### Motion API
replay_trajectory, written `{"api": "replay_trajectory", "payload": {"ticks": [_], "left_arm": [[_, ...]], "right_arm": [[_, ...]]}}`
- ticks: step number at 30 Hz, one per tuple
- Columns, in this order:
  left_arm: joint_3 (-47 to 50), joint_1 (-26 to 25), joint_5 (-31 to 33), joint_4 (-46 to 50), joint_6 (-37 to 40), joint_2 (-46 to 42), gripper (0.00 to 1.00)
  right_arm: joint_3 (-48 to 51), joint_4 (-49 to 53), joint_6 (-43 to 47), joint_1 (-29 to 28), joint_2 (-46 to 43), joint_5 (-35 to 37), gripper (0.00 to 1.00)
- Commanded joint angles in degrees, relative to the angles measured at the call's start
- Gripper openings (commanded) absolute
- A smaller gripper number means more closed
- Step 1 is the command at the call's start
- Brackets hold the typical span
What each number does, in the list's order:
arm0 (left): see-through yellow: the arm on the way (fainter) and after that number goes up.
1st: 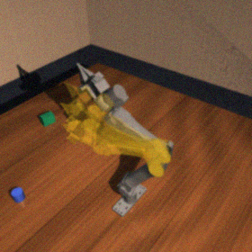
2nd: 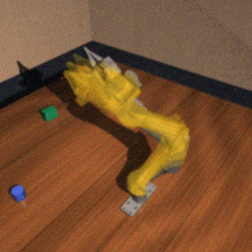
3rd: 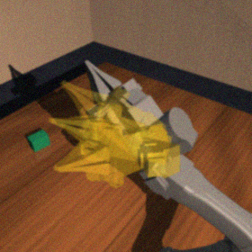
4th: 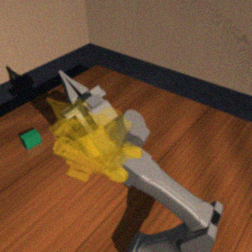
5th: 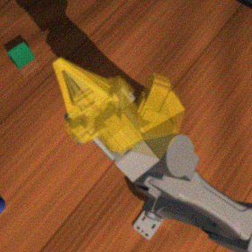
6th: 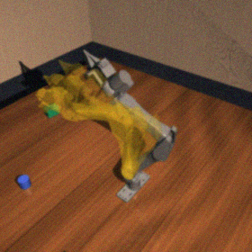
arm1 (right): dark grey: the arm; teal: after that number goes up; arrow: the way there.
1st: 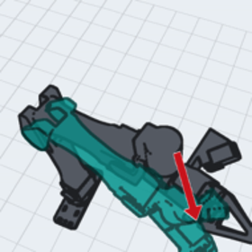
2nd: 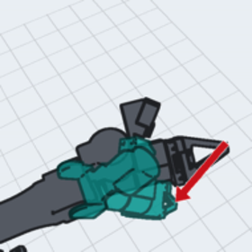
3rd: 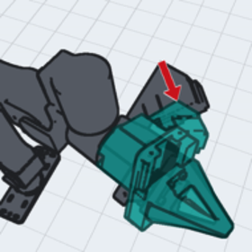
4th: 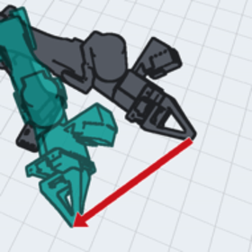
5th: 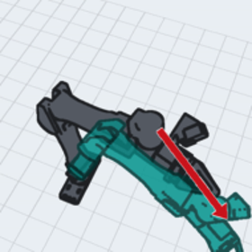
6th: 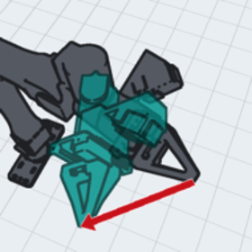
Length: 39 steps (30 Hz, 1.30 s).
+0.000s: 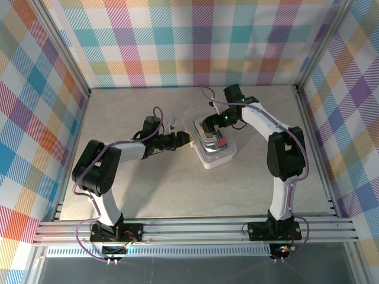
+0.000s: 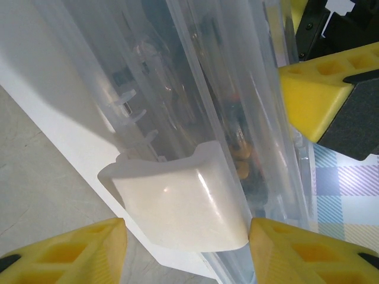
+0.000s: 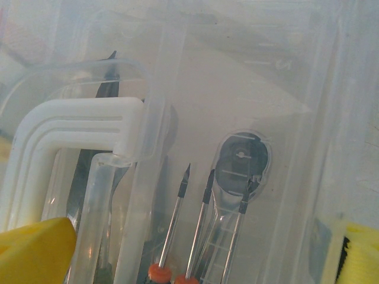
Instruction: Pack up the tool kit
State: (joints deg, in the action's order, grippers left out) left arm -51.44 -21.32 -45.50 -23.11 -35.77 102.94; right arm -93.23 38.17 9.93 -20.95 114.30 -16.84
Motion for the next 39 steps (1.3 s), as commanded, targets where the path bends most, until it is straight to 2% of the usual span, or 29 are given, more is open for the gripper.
{"api": "replay_trajectory", "payload": {"ticks": [1,7,15,24,39], "left_arm": [[1.5,0.9,-2.0,-6.5,-3.1,0.6,0.57],[1.9,1.0,-2.8,-12.9,-7.2,2.3,0.55],[1.9,1.1,-2.9,-13.5,-7.7,2.6,0.47],[1.9,1.1,-3.5,-13.5,-7.7,3.0,0.47],[0.1,1.1,-3.5,-4.1,-2.4,2.7,0.48]], "right_arm": [[4.5,10.5,3.3,-2.6,7.1,0.1,1.0],[4.5,10.6,3.4,-2.6,7.2,0.1,1.0],[4.5,10.6,3.5,-2.7,7.3,-0.1,1.0],[4.5,10.8,3.6,-2.7,7.4,-0.5,1.0],[4.1,11.1,3.7,-2.8,7.7,-0.8,1.0]]}}
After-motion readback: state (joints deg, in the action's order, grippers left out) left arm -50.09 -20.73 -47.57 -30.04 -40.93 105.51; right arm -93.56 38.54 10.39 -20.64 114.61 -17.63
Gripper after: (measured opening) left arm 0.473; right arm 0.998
